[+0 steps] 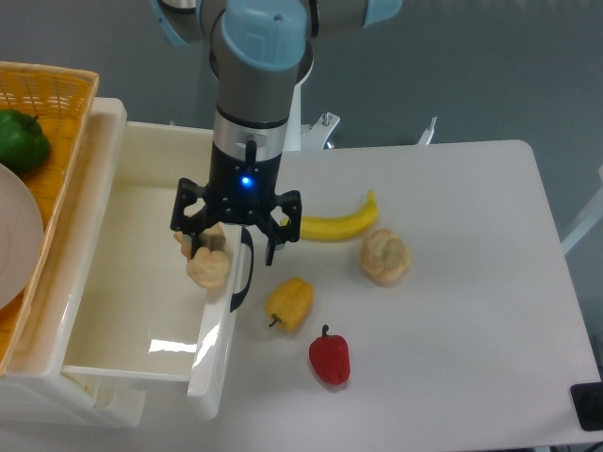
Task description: Place the square bread in the upper white drawer
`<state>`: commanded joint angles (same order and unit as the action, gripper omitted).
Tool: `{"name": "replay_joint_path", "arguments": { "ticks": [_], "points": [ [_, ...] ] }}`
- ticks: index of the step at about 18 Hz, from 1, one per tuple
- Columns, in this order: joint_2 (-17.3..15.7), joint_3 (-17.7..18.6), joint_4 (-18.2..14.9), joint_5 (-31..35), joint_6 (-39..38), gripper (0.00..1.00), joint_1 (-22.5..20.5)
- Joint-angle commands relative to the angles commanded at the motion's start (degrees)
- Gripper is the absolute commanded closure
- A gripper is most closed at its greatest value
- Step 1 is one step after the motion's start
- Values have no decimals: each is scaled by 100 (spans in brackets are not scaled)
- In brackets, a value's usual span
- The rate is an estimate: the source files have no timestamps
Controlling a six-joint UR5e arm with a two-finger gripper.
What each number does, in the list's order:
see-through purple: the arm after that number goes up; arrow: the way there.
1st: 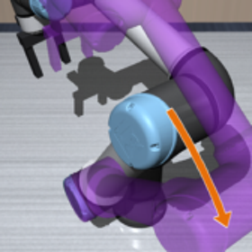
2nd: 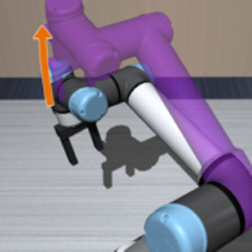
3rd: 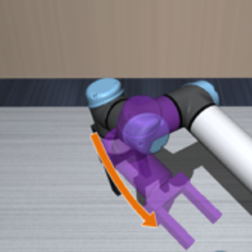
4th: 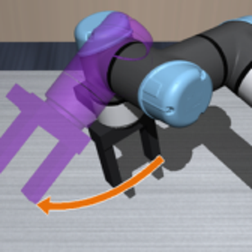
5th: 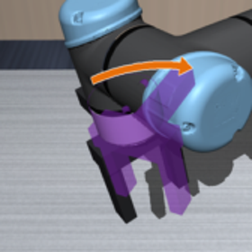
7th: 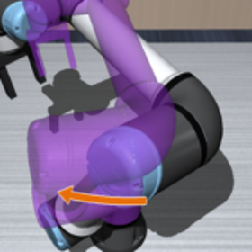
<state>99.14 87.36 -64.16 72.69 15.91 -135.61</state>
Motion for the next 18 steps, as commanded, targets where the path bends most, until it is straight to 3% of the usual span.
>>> {"name": "replay_joint_path", "arguments": {
  "ticks": [4,11,18],
  "points": [
    [-44,9,-9,0,-17,0,-62],
    [-263,62,-35,9,-307,0,263],
    [-273,62,-62,-26,-387,0,387]
  ]
}}
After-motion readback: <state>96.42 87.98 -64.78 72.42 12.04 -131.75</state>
